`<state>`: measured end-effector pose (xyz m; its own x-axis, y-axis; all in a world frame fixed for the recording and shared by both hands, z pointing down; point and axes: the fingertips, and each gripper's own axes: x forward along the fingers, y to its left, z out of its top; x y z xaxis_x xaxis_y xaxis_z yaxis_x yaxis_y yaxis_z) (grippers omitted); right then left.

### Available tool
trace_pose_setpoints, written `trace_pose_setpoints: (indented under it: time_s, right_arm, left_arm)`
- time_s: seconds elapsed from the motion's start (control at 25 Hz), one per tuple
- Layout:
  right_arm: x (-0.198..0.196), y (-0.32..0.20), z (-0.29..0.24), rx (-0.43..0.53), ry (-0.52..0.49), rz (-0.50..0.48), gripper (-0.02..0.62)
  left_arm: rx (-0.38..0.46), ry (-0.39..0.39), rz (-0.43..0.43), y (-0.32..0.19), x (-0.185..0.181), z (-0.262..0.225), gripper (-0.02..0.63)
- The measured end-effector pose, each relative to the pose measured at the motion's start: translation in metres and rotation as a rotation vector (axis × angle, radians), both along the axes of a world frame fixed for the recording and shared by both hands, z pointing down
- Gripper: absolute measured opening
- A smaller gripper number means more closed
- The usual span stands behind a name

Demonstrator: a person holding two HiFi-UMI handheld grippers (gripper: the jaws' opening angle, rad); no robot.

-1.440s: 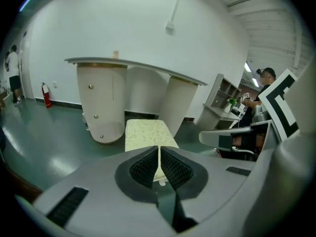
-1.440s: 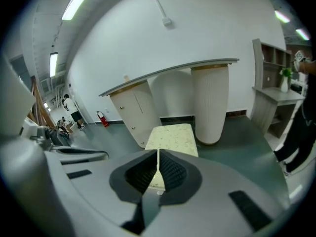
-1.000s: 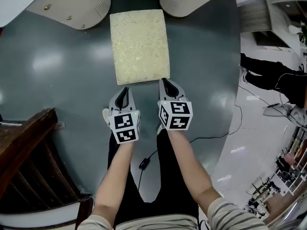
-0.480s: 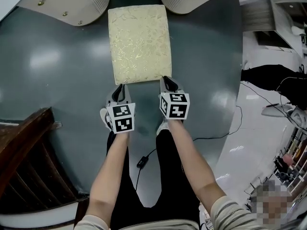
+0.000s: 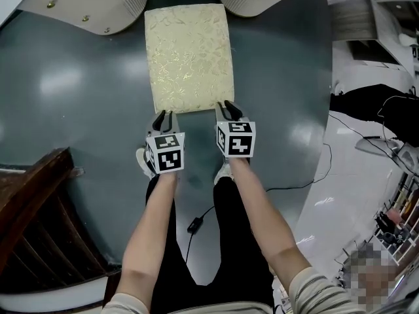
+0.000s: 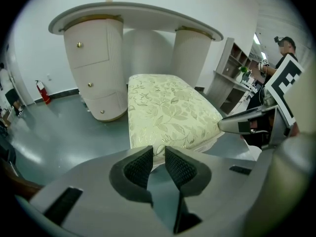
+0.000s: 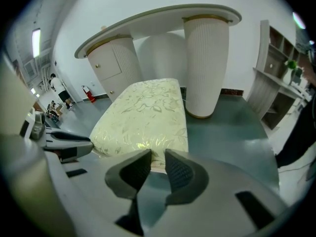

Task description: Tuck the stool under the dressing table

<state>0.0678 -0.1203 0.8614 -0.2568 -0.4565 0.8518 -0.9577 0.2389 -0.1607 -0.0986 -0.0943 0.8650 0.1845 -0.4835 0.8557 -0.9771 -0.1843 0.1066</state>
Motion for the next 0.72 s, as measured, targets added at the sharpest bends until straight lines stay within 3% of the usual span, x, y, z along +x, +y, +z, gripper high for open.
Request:
trace_pose_setpoints:
  time_s: [0.72]
  right_arm:
    - [-0.0026,-0.0043,0.0042,0.015,-0.023,0.005,0.094]
  left_arm:
    - [0.009,0.018,-0.005,-0.009,-0.002,0.0067,0.072]
